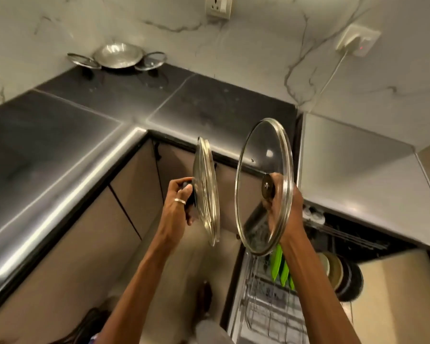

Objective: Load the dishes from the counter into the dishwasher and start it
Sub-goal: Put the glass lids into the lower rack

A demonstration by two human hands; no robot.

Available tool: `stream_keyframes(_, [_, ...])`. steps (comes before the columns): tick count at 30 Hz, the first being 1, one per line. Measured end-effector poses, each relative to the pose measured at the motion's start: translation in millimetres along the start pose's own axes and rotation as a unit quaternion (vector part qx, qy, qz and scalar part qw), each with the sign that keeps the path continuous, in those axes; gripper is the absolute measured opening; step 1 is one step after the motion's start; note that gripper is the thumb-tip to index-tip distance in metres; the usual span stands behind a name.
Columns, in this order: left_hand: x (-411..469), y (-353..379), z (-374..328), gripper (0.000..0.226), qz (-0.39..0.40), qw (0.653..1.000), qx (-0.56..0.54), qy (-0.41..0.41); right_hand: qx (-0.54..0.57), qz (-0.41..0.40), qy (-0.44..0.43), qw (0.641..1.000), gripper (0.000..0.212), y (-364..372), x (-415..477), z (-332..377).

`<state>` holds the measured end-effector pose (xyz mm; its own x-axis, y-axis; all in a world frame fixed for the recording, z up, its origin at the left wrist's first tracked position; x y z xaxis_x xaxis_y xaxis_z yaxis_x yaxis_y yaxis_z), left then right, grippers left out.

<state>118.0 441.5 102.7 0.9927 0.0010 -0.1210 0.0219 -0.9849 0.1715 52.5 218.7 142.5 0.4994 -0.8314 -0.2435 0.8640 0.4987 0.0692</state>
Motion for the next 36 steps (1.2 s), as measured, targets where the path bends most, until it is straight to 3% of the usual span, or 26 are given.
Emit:
stream_keyframes(5, [-55, -3, 13, 0.025, 0.031, 0.999, 0.03, -0.015, 0.016, -0.019, 0.008, 1.0, 0.016, -61, -37, -19])
stream_keyframes(9, [-83, 4, 25, 0.026, 0.054, 0.997, 0.047, -0.02, 0.033, -0.044, 0.028, 0.998, 0.012, -108, -49, -29])
stream_keyframes(12, [-101, 15, 44, 0.029, 0.075, 0.994, 0.065, -0.036, -0.012, -0.082, 0.019, 0.996, 0.016, -151, -54, -33])
stream_keyframes(17, [-130, 52, 88, 0.018, 0.087, 0.99, 0.085, -0.074, -0.019, -0.176, 0.014, 0.984, 0.007, -252, -48, -48])
stream_keyframes(22, [-170, 95, 135, 0.016, 0.129, 0.98, 0.111, -0.105, -0.041, -0.216, 0.025, 0.975, 0.017, -361, -41, -69])
stream_keyframes(25, [-201, 122, 172, 0.008, 0.143, 0.975, 0.124, -0.12, -0.035, -0.212, 0.052, 0.975, 0.012, -424, -27, -96])
stream_keyframes(30, [-250, 171, 260, 0.022, 0.127, 0.961, 0.169, -0.18, -0.027, -0.225, 0.118, 0.967, 0.025, -520, 18, -166])
stream_keyframes(36, [-294, 233, 393, 0.024, 0.098, 0.95, 0.193, -0.224, -0.021, -0.166, 0.144, 0.975, 0.03, -613, 107, -277])
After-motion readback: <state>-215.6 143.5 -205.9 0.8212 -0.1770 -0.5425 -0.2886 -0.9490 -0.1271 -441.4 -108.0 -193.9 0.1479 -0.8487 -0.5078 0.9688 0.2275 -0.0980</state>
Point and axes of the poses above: each hand's wrist, its own x-axis towards the middle knuckle, its own y-axis out of the palm, z = x × y, the point moved 2 cm from there along x, towards the middle knuckle, and after that the axes turned 15 degrees about -z, right-handed, at the moved point
